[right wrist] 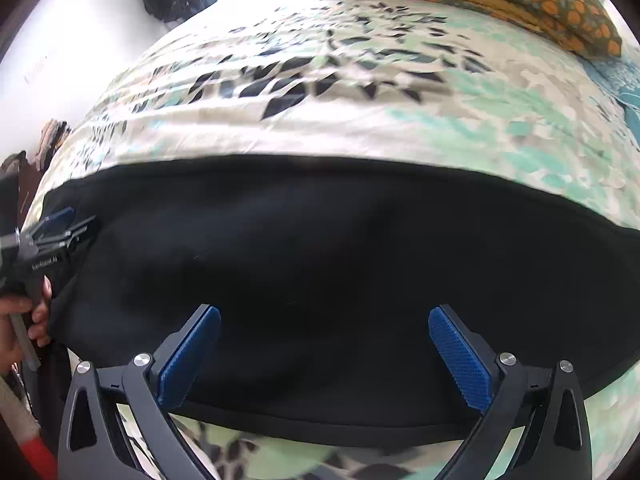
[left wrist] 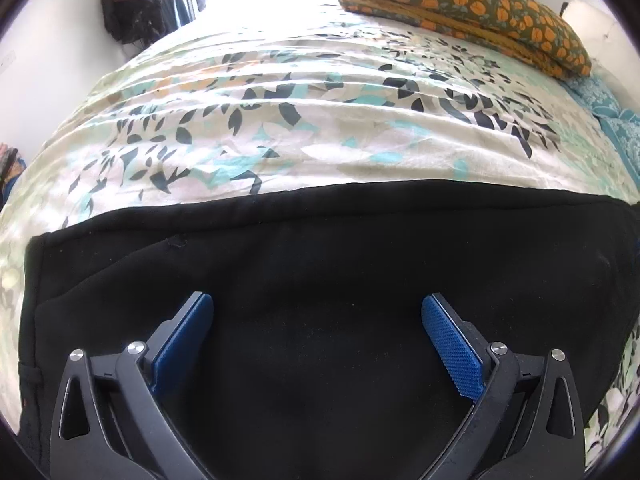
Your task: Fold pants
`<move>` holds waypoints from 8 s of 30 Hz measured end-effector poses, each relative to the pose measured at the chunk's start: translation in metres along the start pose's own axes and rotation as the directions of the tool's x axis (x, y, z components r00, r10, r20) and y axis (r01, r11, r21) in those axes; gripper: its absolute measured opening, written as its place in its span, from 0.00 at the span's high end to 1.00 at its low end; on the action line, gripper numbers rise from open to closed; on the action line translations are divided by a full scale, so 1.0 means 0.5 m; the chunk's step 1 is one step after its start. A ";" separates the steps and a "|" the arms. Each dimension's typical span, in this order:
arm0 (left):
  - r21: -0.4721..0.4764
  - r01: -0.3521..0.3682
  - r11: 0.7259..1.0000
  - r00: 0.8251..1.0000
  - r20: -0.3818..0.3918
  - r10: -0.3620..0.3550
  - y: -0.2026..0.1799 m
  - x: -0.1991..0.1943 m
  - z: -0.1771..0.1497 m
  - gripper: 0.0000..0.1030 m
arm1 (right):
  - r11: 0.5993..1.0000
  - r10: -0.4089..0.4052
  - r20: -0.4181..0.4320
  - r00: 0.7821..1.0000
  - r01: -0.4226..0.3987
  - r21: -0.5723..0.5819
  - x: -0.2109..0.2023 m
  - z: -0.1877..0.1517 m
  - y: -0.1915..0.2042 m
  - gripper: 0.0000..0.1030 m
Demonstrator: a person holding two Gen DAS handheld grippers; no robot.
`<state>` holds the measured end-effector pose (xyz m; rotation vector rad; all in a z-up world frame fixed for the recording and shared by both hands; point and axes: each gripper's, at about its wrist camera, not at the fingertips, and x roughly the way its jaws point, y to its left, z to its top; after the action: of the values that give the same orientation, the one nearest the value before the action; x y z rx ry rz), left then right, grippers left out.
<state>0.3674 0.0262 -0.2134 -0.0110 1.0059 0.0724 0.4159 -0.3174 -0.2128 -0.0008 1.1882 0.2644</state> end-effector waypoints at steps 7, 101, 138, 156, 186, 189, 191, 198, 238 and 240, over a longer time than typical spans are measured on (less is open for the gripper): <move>0.009 -0.023 1.000 0.998 0.053 0.022 -0.007 0.000 -0.008 0.00 | 0.876 -0.289 0.000 0.957 0.264 0.404 -0.108 0.077 -0.470 0.00; -0.357 0.446 0.821 0.863 -0.072 -0.500 0.101 -0.341 -0.235 0.97 | 0.707 -0.110 0.108 0.988 0.002 0.707 -0.542 -0.853 -0.284 0.92; -0.148 0.376 0.915 0.898 -0.185 -0.400 -0.041 -0.452 -0.486 0.95 | 0.698 -0.450 0.013 0.893 0.343 0.629 -0.574 -0.864 -0.402 0.98; -0.082 0.372 0.925 0.898 -0.223 -0.380 -0.031 -0.444 -0.536 0.88 | 0.721 -0.401 0.042 0.915 0.287 0.630 -0.584 -0.785 -0.439 0.47; 0.017 0.379 0.925 0.917 -0.141 -0.373 0.034 -0.548 -0.480 0.20 | 0.752 -0.575 0.011 0.818 0.524 0.400 -0.555 -0.667 -0.326 0.33; -0.008 0.286 0.958 0.958 0.020 -0.286 0.088 -0.512 -0.404 0.15 | 0.831 -0.431 0.113 0.895 0.345 0.437 -0.561 -0.652 -0.204 0.23; 0.009 0.155 0.988 0.986 0.059 -0.155 0.111 -0.467 -0.377 0.16 | 0.869 -0.312 0.163 0.936 0.212 0.447 -0.525 -0.638 -0.101 0.21; 0.094 -0.073 0.993 0.996 -0.053 0.078 0.189 -0.379 -0.431 0.20 | 0.930 -0.115 0.174 0.978 0.045 0.364 -0.317 -0.620 0.213 0.21; 0.181 0.177 0.967 0.983 -0.078 -0.166 -0.090 -0.200 -0.247 0.00 | 0.944 -0.244 0.115 0.963 0.209 0.257 -0.229 -0.664 0.250 0.00; 0.158 0.170 0.973 0.984 -0.075 -0.160 -0.086 -0.203 -0.240 0.00 | 0.943 -0.251 0.119 0.961 0.215 0.252 -0.228 -0.665 0.252 0.00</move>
<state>0.2148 -0.0275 -0.1930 0.0542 1.0672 -0.1642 0.0462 -0.2648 -0.2163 0.0850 1.0522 -0.0876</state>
